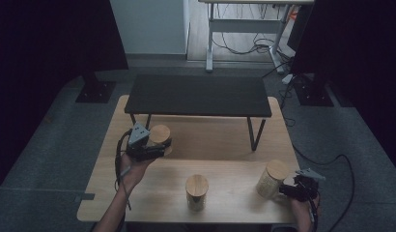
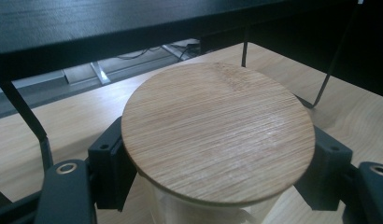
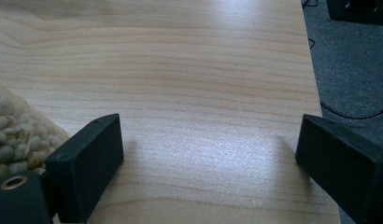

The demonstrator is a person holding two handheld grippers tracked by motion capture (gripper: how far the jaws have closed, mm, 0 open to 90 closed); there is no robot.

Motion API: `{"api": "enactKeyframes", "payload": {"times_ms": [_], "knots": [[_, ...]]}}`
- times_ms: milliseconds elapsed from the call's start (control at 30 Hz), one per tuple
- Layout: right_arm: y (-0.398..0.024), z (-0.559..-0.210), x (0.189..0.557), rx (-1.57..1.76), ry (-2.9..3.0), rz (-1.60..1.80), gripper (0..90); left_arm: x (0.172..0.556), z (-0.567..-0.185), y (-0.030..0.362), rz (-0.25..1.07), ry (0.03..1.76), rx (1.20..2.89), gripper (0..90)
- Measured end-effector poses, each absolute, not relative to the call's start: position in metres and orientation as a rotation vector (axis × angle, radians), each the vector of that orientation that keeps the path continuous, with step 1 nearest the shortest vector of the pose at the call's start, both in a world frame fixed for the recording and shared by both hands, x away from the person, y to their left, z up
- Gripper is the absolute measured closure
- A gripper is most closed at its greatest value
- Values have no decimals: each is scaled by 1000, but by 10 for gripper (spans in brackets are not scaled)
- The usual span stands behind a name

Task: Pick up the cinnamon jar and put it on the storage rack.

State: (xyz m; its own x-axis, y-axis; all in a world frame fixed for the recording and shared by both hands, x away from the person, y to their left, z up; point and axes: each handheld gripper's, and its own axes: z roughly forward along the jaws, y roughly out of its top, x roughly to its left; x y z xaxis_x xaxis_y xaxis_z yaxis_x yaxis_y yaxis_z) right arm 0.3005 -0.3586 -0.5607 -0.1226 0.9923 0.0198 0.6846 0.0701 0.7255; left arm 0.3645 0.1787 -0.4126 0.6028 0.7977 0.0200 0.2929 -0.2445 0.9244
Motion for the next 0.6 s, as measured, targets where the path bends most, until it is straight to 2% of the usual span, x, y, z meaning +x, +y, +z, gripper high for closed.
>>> {"api": "enactKeyframes", "payload": {"times_ms": [600], "knots": [[-359, -561, 301, 1661, 1862, 820, 72, 385, -393, 182, 622, 883, 1829, 257]]}}
